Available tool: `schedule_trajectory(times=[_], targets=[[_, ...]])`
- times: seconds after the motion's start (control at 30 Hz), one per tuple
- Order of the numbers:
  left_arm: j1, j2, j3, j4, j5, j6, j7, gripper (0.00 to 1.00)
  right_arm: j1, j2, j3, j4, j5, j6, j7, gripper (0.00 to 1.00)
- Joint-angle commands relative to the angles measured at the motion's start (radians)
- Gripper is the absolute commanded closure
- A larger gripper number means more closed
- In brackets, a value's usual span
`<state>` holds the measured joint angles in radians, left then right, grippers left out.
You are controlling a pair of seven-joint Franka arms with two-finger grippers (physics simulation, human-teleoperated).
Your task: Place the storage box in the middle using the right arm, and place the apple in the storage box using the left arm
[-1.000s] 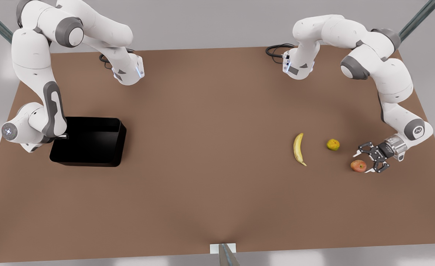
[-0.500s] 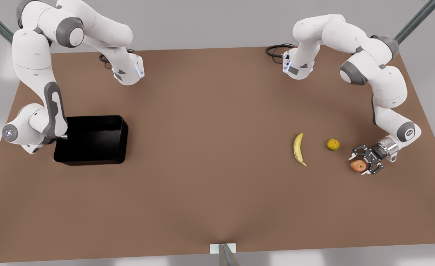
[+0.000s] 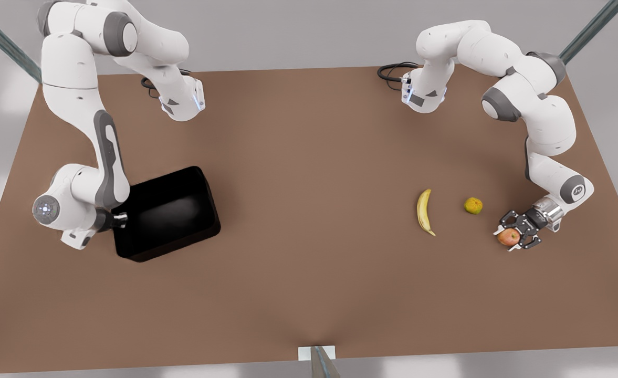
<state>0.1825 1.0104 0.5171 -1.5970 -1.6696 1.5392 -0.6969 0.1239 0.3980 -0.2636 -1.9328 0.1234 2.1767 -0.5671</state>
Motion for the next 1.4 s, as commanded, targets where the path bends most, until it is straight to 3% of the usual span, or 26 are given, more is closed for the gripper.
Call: schedule_trajectory(times=[0.0,0.13,0.23,0.43,0.5,0.53,0.57,0.6,0.63,0.87,0.9,0.97,1.0,1.1,1.13,1.17,1.37], targets=[[0.0,-0.003,0.0,0.0,-0.006,-0.002,-0.007,0.39,0.011,0.001,0.009,0.008,0.002,0.0,0.003,0.76],[-0.005,-0.095,-0.005,0.057,0.056,0.004,-0.105,0.39,0.181,0.033,0.075,0.136,0.019,0.0,0.053,0.76],[-0.044,-0.203,-0.066,0.1,0.247,0.039,-0.108,0.39,0.26,0.103,0.127,0.245,0.056,0.0,0.053,0.76],[-0.12,-0.326,-0.282,0.137,0.577,0.144,-0.197,0.38,0.353,0.366,0.216,0.552,0.147,0.021,0.207,0.76],[-0.129,-0.326,-0.411,0.195,0.744,0.232,-0.34,0.38,0.367,0.433,0.248,0.624,0.147,0.025,0.251,0.76],[-0.15,-0.328,-0.44,0.216,0.792,0.255,-0.42,0.38,0.368,0.441,0.248,0.626,0.147,0.026,0.25,0.65],[-0.161,-0.331,-0.477,0.219,0.818,0.28,-0.484,0.38,0.368,0.444,0.248,0.626,0.147,0.026,0.247,0.29],[-0.175,-0.345,-0.525,0.219,0.878,0.34,-0.564,0.38,0.368,0.449,0.248,0.624,0.148,0.035,0.248,0.05],[-0.176,-0.349,-0.581,0.219,0.932,0.374,-0.641,0.38,0.367,0.455,0.248,0.623,0.148,0.041,0.243,0.0],[-0.235,-0.352,-0.864,0.238,1.261,0.57,-1.196,0.38,0.355,0.374,0.248,0.618,0.147,-0.004,0.242,0.0],[-0.285,-0.329,-0.864,0.276,1.294,0.595,-1.277,0.38,0.332,0.279,0.225,0.614,0.147,-0.168,0.242,0.0],[-0.347,-0.309,-0.865,0.312,1.352,0.637,-1.424,0.38,0.231,0.052,0.038,0.617,0.096,-0.631,0.228,0.0],[-0.377,-0.312,-0.865,0.312,1.366,0.673,-1.478,0.38,0.169,-0.037,0.029,0.614,-0.049,-0.725,0.22,0.0],[-0.459,-0.3,-0.867,0.324,1.447,0.726,-1.651,0.37,0.054,-0.189,0.032,0.58,-0.18,-0.853,0.224,0.0],[-0.469,-0.299,-0.868,0.338,1.469,0.726,-1.71,0.33,0.046,-0.209,0.032,0.568,-0.186,-0.87,0.231,0.0],[-0.483,-0.294,-0.868,0.347,1.476,0.726,-1.739,0.0,0.045,-0.212,0.032,0.558,-0.186,-0.871,0.231,0.0],[-0.512,-0.3,-0.858,0.358,1.492,0.751,-1.765,0.0,0.045,-0.206,0.047,0.561,-0.183,-0.871,0.23,0.0]])
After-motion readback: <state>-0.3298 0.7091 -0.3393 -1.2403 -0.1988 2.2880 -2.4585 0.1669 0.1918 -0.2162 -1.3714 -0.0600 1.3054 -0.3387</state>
